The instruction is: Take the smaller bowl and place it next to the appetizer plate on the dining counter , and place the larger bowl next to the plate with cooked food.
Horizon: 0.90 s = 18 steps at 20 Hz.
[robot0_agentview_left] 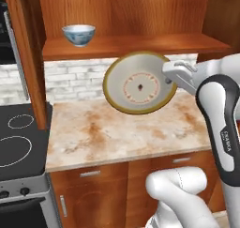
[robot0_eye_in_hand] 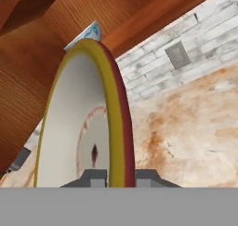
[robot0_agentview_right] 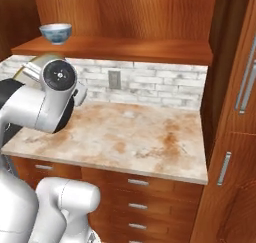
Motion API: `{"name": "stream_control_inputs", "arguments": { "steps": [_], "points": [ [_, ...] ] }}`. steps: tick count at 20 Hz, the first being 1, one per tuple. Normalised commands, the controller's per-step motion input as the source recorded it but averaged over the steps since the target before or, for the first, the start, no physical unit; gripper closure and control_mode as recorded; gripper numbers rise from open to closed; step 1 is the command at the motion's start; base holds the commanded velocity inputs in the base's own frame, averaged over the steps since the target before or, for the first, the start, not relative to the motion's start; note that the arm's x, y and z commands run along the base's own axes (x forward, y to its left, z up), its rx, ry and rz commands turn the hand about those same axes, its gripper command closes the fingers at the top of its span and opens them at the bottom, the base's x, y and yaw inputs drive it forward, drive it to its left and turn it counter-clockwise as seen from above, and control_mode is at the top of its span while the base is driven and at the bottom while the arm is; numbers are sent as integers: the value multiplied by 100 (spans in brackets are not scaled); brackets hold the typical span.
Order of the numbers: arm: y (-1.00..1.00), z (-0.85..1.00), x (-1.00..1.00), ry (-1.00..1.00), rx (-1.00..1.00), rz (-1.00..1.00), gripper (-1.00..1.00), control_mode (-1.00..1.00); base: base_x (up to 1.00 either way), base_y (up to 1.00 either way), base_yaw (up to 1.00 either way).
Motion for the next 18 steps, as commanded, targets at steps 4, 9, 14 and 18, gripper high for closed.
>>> {"name": "stream_control_inputs", "arguments": {
  "steps": [4, 9, 14, 18],
  "points": [
    [0, 0, 0, 0, 0, 0, 100, 100, -90, 27, 6],
    [0, 0, 0, 0, 0, 0, 100, 100, -59, 41, 22],
    [0, 0, 0, 0, 0, 0, 100, 100, -35, 10, 43],
    [0, 0, 0, 0, 0, 0, 100, 100, -49, 1, 56]
  ]
}}
